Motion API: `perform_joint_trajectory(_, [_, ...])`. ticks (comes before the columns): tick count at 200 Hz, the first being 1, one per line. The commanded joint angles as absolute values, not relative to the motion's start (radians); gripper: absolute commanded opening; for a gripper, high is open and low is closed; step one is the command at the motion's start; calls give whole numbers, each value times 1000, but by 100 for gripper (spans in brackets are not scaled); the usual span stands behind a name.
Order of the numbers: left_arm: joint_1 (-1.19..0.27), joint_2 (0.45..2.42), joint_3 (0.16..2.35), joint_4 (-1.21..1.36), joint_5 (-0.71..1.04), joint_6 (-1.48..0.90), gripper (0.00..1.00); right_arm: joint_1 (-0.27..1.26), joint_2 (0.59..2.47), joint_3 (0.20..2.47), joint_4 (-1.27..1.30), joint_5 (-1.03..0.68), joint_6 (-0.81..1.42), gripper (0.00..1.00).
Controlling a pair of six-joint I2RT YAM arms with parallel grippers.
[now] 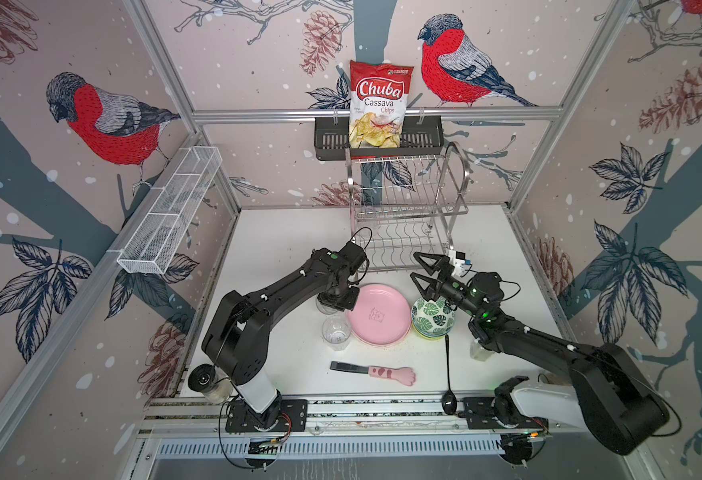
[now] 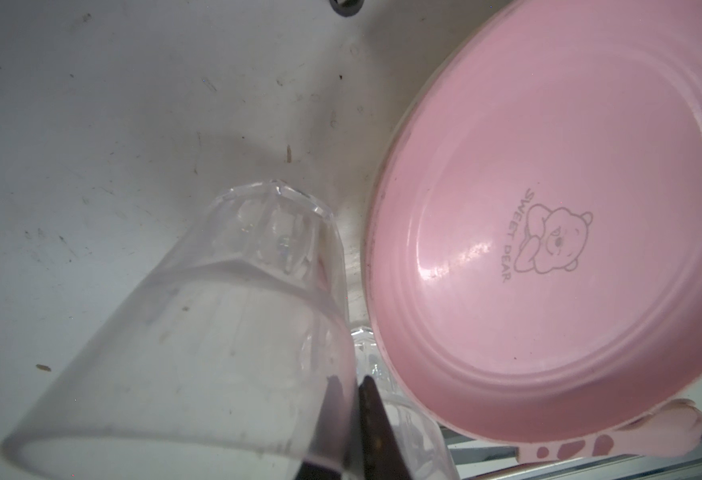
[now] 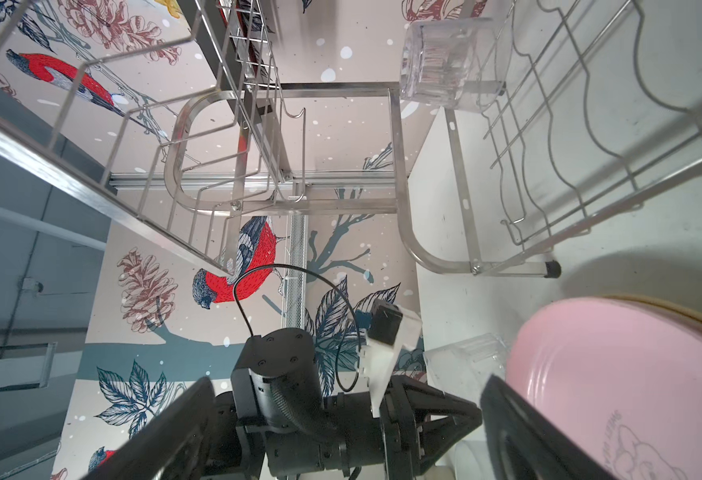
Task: Unload the mixed dishes from the dish rack
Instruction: 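Lower the glass toward the table with left while right opens and withdraws, then reach the left gripper to the rack frame while right reaches toward the last glass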
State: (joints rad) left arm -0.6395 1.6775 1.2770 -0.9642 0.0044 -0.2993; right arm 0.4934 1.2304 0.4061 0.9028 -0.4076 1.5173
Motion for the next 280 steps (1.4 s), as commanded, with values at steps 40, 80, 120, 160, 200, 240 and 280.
perform_joint_trajectory(40, [-640, 1693, 1266, -1017, 45, -295, 0, 491, 1218, 395, 910, -400, 1499, 99])
perform_joint_trajectory(80, [-659, 1702, 1242, -1017, 58, -300, 1, 491, 1218, 394, 909, -398, 1499, 99])
perform_joint_trajectory(120, [-664, 1707, 1244, -1003, 57, -303, 16, 491, 1215, 393, 902, -397, 1498, 99])
perform_joint_trajectory(160, [-664, 1707, 1262, -1013, 32, -303, 27, 490, 1205, 388, 891, -388, 1490, 99])
perform_joint_trajectory(200, [-664, 1699, 1298, -1035, 7, -307, 30, 489, 1202, 393, 879, -387, 1481, 99])
perform_joint_trajectory(240, [-664, 1651, 1413, -1083, -77, -334, 45, 501, 1165, 442, 742, -362, 1391, 99])
perform_joint_trajectory(280, [-663, 1568, 1487, -1052, -183, -384, 58, 542, 1119, 540, 490, -256, 1219, 99])
